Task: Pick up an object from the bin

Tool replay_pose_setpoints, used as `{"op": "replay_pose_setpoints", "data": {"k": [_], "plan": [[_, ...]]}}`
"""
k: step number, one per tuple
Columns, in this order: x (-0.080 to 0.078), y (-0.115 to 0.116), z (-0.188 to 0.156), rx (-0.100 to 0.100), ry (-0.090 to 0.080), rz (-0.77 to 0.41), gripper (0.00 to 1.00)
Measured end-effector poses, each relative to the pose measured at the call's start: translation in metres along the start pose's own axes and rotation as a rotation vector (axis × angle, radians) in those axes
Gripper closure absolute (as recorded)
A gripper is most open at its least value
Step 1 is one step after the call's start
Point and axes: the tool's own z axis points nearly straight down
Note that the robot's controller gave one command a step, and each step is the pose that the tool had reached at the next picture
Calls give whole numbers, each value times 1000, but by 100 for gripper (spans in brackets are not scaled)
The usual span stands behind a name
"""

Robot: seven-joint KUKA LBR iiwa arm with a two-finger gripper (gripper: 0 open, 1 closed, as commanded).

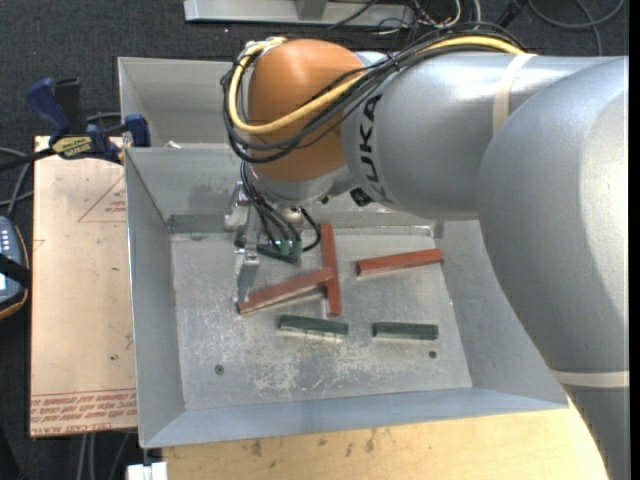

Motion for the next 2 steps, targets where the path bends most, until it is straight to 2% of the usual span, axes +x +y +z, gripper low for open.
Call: {"op": "replay_pose_setpoints", "data": {"k": [1, 2], "plan": [[-2, -1, -5, -1, -8, 3, 0], [20, -40, 41, -3, -13, -59, 0]]}}
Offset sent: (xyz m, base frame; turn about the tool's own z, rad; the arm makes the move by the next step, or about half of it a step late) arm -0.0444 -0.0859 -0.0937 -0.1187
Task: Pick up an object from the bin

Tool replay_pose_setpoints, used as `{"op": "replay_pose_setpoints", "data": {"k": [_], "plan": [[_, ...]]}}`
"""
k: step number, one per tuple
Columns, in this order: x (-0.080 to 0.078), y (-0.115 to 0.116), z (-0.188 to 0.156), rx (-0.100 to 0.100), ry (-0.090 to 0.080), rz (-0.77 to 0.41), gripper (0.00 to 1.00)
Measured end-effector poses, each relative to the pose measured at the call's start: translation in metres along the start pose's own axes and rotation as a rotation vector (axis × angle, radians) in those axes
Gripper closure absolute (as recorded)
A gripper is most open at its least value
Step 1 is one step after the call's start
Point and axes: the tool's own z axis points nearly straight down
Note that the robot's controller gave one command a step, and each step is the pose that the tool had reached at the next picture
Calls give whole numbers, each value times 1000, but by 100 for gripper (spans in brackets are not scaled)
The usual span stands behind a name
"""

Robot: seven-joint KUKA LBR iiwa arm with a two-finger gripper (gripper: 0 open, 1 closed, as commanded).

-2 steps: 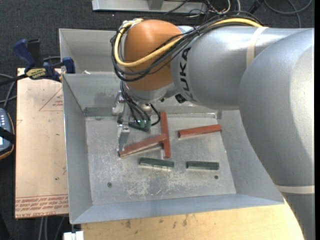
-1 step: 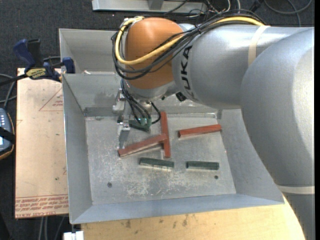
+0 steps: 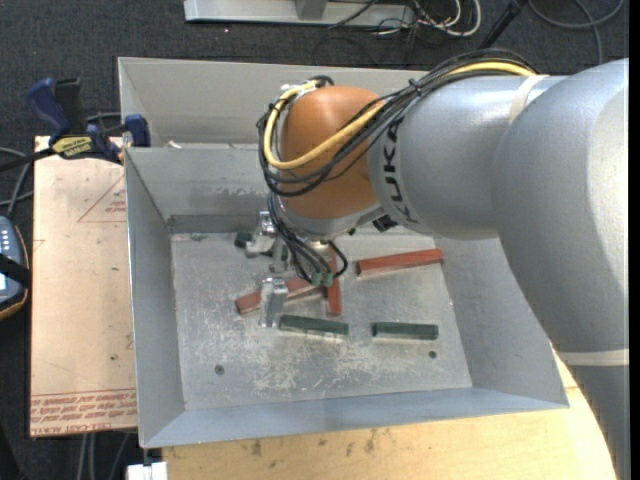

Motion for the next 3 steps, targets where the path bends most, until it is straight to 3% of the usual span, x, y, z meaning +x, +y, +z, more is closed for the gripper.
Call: {"op": "replay_pose_setpoints", "data": {"k": [1, 2, 3], "plan": [[-2, 15, 50, 5, 1, -25, 0], [-31, -38, 56, -3, -14, -89, 100], [-31, -38, 56, -3, -14, -89, 100]]}}
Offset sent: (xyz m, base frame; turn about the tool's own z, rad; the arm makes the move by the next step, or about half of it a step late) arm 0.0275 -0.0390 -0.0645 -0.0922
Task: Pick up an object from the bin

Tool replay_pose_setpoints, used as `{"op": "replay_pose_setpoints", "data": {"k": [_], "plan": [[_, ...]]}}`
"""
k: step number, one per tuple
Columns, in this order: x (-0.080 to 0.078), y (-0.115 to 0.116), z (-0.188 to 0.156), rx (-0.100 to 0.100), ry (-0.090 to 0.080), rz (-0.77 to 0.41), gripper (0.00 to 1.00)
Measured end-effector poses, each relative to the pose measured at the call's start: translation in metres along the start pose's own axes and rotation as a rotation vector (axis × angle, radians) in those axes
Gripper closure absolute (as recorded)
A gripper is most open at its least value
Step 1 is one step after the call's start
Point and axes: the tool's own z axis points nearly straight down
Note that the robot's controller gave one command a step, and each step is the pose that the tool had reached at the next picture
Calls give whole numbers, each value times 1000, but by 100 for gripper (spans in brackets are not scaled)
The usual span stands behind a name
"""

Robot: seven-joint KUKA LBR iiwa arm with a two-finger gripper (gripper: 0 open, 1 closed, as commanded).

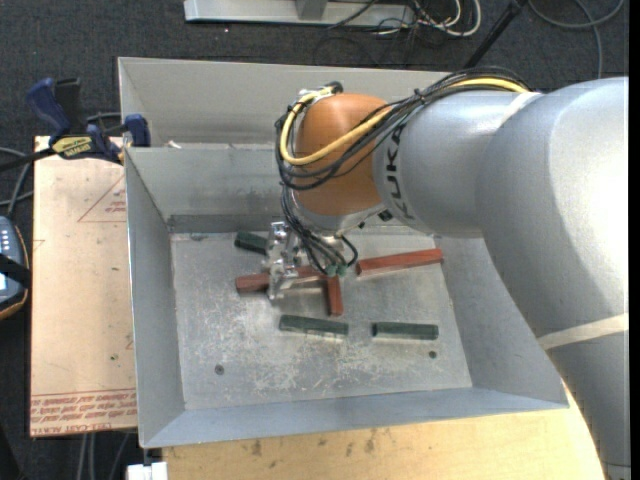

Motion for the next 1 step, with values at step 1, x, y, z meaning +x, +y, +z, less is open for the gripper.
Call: {"op": "replay_pose_setpoints", "data": {"k": [1], "plan": [[-15, 18, -135, 4, 16, 25, 100]]}}
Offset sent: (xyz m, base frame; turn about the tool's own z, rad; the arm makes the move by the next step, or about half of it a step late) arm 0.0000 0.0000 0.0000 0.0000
